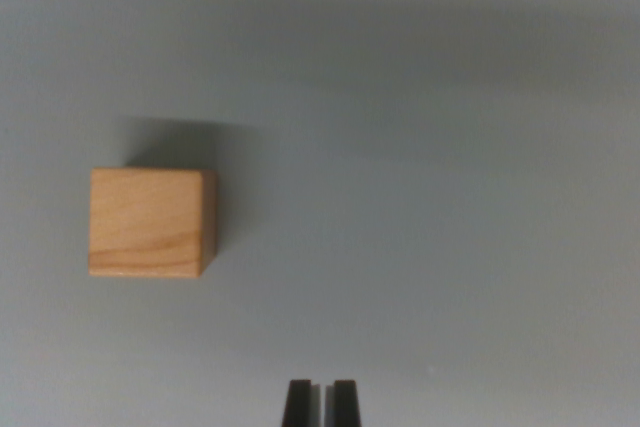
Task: Push wooden cube
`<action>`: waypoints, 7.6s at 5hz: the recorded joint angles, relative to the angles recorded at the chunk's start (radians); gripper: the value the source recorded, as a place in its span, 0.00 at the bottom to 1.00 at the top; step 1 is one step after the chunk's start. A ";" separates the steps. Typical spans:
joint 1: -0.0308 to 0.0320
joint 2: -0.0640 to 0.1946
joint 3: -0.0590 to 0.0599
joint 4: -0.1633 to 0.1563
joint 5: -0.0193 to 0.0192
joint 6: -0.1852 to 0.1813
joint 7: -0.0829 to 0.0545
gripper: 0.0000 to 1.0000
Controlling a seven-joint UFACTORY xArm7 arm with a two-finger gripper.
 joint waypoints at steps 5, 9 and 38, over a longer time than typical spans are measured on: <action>0.0201 0.037 0.014 -0.059 -0.0073 -0.089 0.034 0.00; 0.0386 0.072 0.027 -0.114 -0.0141 -0.170 0.065 0.00; 0.0735 0.185 0.045 -0.128 -0.0266 -0.284 0.112 1.00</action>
